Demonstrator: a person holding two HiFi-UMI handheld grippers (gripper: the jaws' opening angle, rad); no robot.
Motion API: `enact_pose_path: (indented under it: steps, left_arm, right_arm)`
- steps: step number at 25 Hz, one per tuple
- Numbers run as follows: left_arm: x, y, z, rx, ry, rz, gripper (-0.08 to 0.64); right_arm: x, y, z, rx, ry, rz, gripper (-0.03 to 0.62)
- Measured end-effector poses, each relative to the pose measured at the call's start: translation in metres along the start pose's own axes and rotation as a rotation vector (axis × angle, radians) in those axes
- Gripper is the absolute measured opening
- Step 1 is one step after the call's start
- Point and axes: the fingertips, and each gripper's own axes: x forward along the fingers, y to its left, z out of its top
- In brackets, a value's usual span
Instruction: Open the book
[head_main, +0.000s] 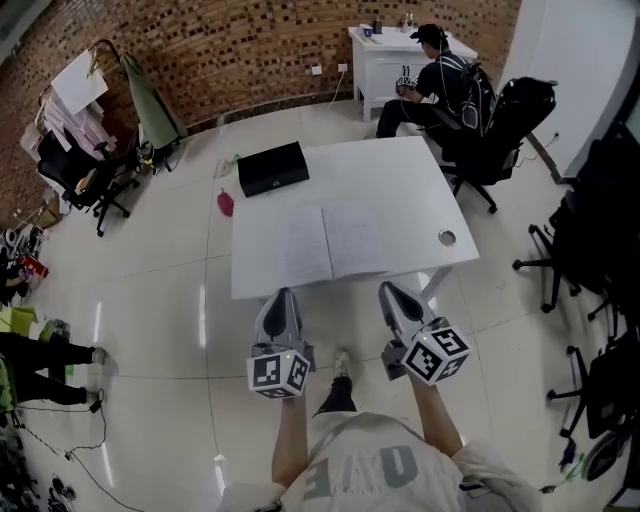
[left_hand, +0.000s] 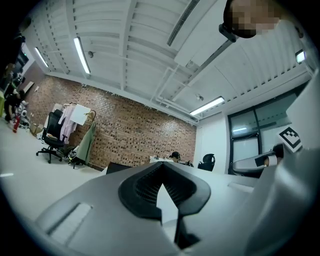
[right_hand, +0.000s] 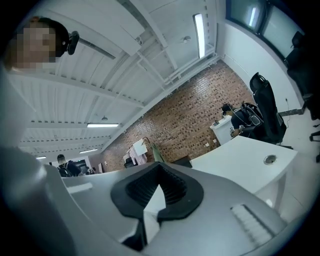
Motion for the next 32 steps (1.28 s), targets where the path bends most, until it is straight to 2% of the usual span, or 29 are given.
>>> enact_pose_path:
  steps: [6,8,12,16,20,25,32]
  left_arm:
    - [-0.151,-0.085,-0.01,0.072,-0.076,0.029,0.018]
    - [-0.192,-0.112,-0.009,0.105,-0.065,0.025,0.018]
    - [-0.25,-0.143,-0.006,0.121,-0.034,0.033,0.018]
    - [-0.281,-0.164,0.014,0.159,-0.023,0.02,0.018]
    - [-0.3,-0.167,0.01,0.166,-0.025,0.001,0.018]
    - [-0.314,-0.185,0.008,0.183,-0.011,-0.038,0.018]
    - [-0.331,-0.193,0.015,0.204,-0.022,-0.061,0.018]
  right_arm:
    - [-0.165,0.027,-0.06,-0.035,0.087,-0.031,0.005]
    - [-0.208,0.038,-0.072,-0.043,0.121,-0.045,0.005]
    - [-0.264,0.066,-0.091,-0.046,0.181,-0.024,0.005]
    - [-0.292,0.102,-0.093,-0.059,0.176,0.018,0.005]
    - [-0.307,0.129,-0.098,-0.071,0.169,0.043,0.005]
    - [-0.324,0.138,-0.102,-0.076,0.168,0.039,0.003]
    - [-0.334,0.151,-0.095,-0.145,0.162,0.001,0.003]
